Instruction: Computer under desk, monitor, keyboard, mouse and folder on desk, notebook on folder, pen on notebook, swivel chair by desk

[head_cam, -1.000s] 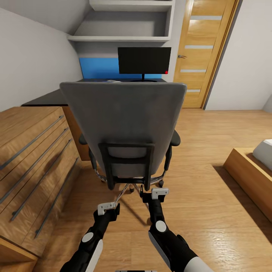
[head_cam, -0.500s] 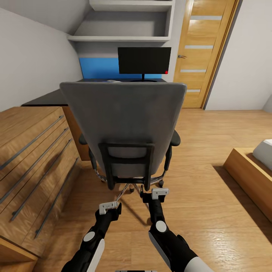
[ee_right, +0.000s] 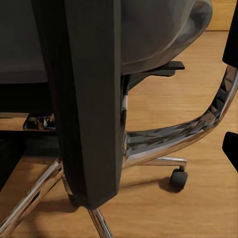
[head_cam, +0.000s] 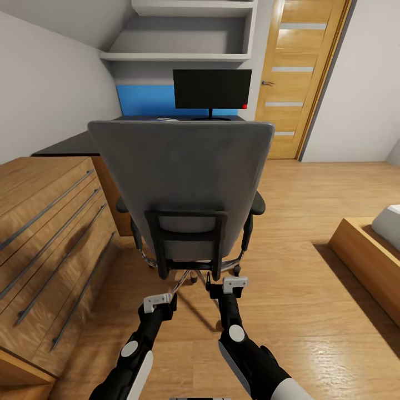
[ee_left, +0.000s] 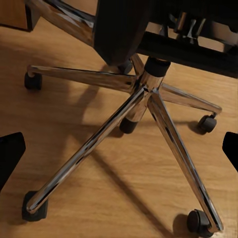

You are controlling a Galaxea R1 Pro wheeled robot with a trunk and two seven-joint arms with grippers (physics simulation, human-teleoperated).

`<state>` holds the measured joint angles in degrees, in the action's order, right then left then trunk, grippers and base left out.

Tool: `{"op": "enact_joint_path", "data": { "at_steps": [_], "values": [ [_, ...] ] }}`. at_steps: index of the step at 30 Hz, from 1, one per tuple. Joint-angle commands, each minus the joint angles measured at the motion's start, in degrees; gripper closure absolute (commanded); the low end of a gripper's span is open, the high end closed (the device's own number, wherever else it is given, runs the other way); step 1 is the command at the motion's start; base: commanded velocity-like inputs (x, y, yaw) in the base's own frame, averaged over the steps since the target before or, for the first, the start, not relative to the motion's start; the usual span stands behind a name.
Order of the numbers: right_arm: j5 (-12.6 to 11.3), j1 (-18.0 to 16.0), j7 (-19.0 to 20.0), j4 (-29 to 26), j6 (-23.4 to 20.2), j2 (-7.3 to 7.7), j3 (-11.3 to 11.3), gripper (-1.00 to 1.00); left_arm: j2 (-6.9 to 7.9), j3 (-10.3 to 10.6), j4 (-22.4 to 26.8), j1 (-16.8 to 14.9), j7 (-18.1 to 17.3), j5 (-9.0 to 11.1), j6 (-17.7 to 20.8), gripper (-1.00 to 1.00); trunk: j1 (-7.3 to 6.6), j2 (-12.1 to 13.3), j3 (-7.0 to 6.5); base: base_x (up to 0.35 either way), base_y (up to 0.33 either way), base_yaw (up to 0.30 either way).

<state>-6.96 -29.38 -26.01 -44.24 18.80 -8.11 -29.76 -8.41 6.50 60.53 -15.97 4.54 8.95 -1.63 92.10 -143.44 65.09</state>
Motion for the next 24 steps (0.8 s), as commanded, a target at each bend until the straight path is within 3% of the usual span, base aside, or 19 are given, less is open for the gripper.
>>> {"op": "enact_joint_path", "data": {
  "at_steps": [1, 14, 24],
  "values": [
    [-0.6, -0.1, -0.2, 0.0, 0.4, 0.05, -0.3, -1.00, 0.04, 0.2, 0.0, 0.0, 0.4, 0.6, -0.2, -1.00, -0.01, 0.0, 0.04, 0.000, 0.000, 0.000],
    [-0.7, -0.1, -0.2, 0.1, 0.4, 0.07, -0.3, -1.00, 0.12, 0.1, -0.1, 0.0, 0.4, 0.6, -0.4, -1.00, -0.01, 0.0, 0.04, 0.148, 0.000, 0.000],
    [-0.6, 0.0, -0.2, 0.1, 0.4, 0.11, -0.3, -1.00, 0.08, 0.3, -1.6, 0.0, 0.4, 0.5, -0.6, -1.00, -0.01, 0.0, 0.04, 0.037, 0.000, 0.000]
  ]
}}
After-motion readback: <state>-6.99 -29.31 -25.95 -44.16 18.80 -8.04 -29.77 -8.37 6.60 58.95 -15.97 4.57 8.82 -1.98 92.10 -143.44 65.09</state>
